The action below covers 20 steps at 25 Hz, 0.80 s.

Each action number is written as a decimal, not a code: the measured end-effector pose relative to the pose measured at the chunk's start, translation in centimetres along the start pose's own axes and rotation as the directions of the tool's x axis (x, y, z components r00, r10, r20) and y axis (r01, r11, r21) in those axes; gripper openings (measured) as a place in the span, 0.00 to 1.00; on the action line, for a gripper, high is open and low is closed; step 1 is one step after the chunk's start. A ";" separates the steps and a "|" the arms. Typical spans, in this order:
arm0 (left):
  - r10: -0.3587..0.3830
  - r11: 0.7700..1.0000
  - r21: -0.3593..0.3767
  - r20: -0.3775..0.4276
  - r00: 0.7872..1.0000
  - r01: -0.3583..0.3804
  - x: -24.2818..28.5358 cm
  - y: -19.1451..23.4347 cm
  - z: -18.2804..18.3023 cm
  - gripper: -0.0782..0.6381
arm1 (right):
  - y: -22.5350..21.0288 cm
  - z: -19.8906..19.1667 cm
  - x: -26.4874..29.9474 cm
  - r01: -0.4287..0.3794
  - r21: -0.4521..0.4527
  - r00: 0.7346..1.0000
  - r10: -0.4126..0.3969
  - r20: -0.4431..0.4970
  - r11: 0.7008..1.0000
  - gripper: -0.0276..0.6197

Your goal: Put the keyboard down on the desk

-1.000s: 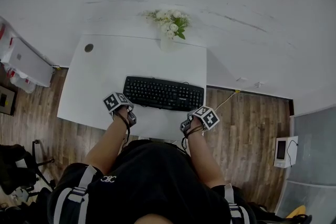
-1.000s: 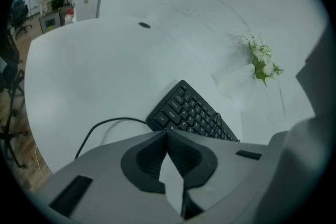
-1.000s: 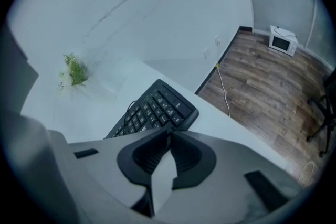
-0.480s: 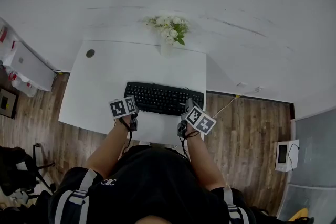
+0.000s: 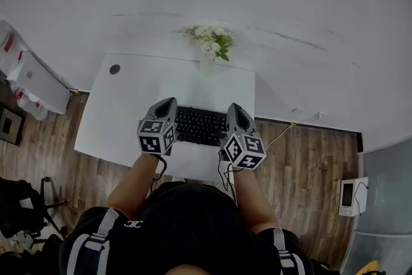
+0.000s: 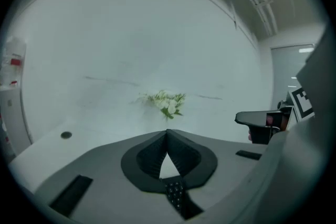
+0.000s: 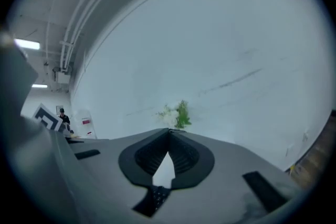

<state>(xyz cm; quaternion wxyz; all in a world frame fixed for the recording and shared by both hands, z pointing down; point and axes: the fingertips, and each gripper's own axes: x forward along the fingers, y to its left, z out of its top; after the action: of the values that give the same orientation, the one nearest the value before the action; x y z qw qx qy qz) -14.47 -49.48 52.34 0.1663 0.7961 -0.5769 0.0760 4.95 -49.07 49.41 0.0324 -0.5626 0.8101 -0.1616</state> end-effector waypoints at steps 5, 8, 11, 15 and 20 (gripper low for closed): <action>-0.052 0.993 0.113 0.145 0.988 0.036 -2.2 -3.5 5.8 0.11 | 3.0 6.1 -2.0 0.062 -0.252 0.979 -0.010 0.201 0.966 0.05; -0.072 0.987 0.157 0.203 0.977 0.040 -3.2 -5.0 7.5 0.11 | 3.6 7.4 -2.5 0.055 -0.261 0.975 0.004 0.222 0.964 0.05; -0.078 0.981 0.192 0.216 0.973 0.036 -3.5 -5.9 7.7 0.11 | 3.4 6.9 -2.5 0.027 -0.243 0.980 0.023 0.198 0.970 0.05; -0.088 0.985 0.166 0.196 0.977 0.056 -3.4 -6.2 6.8 0.11 | 2.8 5.9 -2.7 0.013 -0.203 0.984 0.023 0.175 0.979 0.05; -0.092 0.989 0.129 0.171 0.981 0.070 -3.4 -6.1 5.9 0.11 | 2.8 5.2 -2.8 -0.003 -0.192 0.986 0.035 0.162 0.981 0.05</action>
<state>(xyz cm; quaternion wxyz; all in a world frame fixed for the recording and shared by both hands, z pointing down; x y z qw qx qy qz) -10.22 -46.86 44.70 0.0683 0.8312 -0.5508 0.0337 4.66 -46.76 43.27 0.0465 -0.5666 0.8219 -0.0360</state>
